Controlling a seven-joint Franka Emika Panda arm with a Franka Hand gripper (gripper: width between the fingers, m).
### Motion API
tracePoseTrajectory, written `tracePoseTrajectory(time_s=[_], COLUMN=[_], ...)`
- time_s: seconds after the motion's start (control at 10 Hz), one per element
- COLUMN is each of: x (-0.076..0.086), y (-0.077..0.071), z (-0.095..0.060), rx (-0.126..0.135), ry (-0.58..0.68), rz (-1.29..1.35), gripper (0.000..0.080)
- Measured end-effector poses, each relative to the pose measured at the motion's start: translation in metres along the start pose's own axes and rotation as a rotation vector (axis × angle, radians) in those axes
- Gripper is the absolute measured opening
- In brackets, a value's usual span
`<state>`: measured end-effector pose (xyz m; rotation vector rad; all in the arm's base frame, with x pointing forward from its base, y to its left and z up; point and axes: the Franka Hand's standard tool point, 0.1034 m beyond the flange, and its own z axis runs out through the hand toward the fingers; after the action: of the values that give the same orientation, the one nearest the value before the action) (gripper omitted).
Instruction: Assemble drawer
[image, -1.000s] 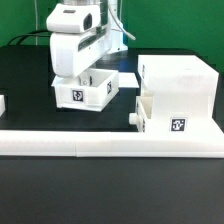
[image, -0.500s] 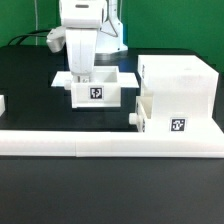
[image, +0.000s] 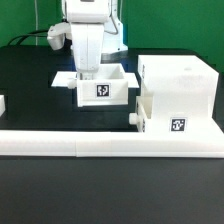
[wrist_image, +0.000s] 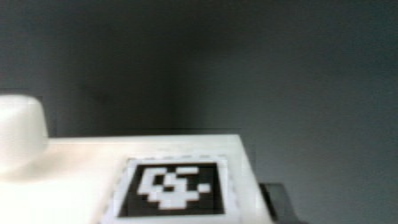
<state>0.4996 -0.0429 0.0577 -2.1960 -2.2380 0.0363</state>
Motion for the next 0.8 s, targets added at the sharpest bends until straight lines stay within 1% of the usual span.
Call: tracePoseTrajectory(time_s=[0.1,0.2,0.5,0.6,0.7,0.8], x=[-0.001,-0.001,-0.001,0.000,0.001,0.002], y=[0.007,0.004,0.003,0.004,0.017,0.032], z=[-0.002,0.000,0.002,0.002,-0.002,-0.004], rx=[-0.010,-0.005,-0.002,0.012,0.021,0.020], ry=[-0.001,0.000,0.001,0.000,-0.001,0.000], rz=[0.007,0.008,0.008,-0.003,-0.007,-0.008], gripper=[0.0042,0.0042,0.0042,0.0042,0.0042,0.0042])
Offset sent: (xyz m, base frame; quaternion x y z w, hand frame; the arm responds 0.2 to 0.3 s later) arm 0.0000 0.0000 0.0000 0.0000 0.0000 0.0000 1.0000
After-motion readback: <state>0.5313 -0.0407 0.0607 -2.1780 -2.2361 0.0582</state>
